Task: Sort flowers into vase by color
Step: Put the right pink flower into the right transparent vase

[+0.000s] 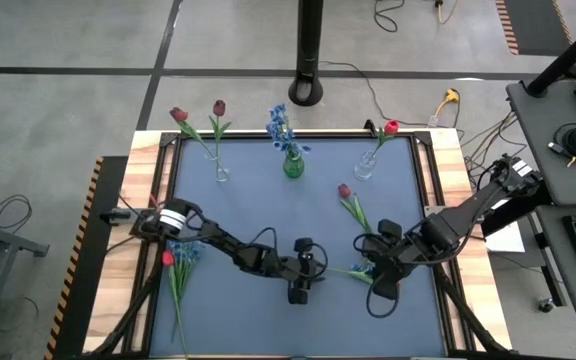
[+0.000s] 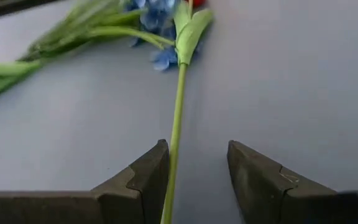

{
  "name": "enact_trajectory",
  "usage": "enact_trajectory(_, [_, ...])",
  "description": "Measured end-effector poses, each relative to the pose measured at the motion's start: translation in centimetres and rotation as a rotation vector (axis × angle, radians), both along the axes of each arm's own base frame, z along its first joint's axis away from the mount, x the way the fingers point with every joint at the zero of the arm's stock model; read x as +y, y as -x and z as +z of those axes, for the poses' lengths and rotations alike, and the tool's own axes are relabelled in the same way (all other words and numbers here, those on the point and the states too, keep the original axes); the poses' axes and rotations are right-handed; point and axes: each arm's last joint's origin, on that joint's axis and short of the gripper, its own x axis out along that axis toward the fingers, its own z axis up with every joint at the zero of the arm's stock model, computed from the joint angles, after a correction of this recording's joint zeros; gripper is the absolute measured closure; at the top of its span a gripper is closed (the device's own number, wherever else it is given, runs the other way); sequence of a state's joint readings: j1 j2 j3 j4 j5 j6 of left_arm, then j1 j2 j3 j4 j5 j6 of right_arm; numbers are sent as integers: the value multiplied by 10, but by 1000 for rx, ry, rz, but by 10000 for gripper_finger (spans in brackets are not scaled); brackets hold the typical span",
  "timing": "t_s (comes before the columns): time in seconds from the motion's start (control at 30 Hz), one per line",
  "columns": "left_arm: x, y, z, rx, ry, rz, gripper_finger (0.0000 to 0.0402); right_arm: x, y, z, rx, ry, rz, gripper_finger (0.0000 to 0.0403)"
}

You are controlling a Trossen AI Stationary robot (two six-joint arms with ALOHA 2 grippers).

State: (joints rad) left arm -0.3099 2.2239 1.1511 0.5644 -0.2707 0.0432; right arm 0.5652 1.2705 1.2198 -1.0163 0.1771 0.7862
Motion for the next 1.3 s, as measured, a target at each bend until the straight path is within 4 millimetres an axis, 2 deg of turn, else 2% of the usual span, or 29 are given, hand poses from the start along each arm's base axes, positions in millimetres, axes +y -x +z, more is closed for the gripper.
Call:
enact_trajectory(0.13, [5, -2, -3, 3, 39, 29, 255, 0, 0, 0, -4, 7, -2, 179])
enact_trajectory(0.23, [8, -1, -4, 6, 48, 38, 271, 0, 0, 0, -6, 9, -1, 179])
enact_trajectory(0.6, [11, -1, -6, 20, 40, 49, 393, -1, -1, 0, -20, 34, 5, 179])
enact_trajectory(0.8, [11, -1, -4, 21, 38, 51, 400, -1, -1, 0, -22, 46, 28, 179])
enact_trajectory(0.93, [9, 4, 6, 28, 22, 43, 401, -1, -1, 0, -24, 59, 47, 179])
enact_trajectory(1.07, [7, 14, 27, 8, 22, 26, 401, 0, 0, 0, -35, 82, 63, 179])
enact_trajectory(1.3, [10, 59, 61, -83, 56, -6, 401, -2, 6, 9, -73, 66, 76, 179])
